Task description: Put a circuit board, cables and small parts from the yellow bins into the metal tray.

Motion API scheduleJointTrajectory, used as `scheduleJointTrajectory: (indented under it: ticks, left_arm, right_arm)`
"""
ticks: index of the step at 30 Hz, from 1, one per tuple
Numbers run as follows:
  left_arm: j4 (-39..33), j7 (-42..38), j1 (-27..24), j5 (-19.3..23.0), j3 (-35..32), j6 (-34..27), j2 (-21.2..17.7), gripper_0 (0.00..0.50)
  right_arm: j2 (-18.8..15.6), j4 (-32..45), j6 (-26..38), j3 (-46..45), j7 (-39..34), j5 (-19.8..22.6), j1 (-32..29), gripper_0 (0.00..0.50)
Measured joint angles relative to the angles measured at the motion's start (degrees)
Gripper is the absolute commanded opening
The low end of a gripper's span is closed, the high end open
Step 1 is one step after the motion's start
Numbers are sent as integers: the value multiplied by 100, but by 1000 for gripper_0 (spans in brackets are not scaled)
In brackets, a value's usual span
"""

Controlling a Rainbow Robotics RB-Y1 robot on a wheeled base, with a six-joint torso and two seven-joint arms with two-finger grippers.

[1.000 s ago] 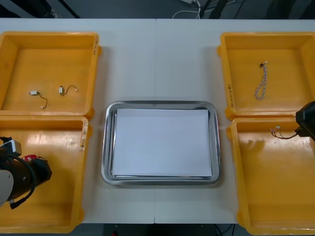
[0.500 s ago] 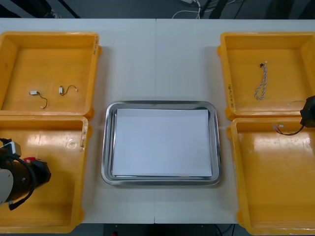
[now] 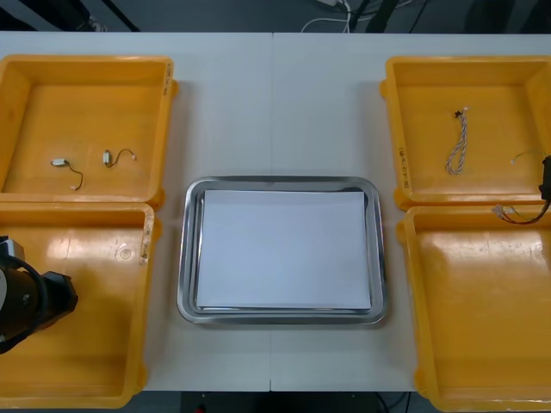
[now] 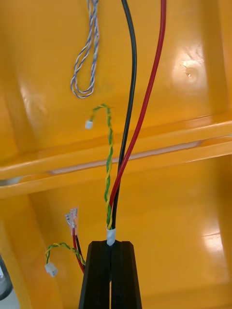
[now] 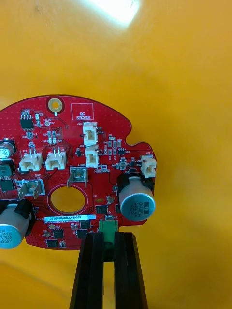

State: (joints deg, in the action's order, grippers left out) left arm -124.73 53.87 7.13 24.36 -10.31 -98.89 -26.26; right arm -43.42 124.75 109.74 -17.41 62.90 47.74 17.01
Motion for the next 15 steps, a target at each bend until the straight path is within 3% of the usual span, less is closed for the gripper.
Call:
scheduleJointTrajectory:
  ticks: [6,15]
  left_arm:
    - [-304,0,-289,267,-161,-667,-60,0]
    - [-591,0,-756,763,-326,-1055,-282,0]
  right_arm:
    - [-198,-198,1,103,1050,510,192,0]
    - [-597,-279,1,827,2012,593,460,0]
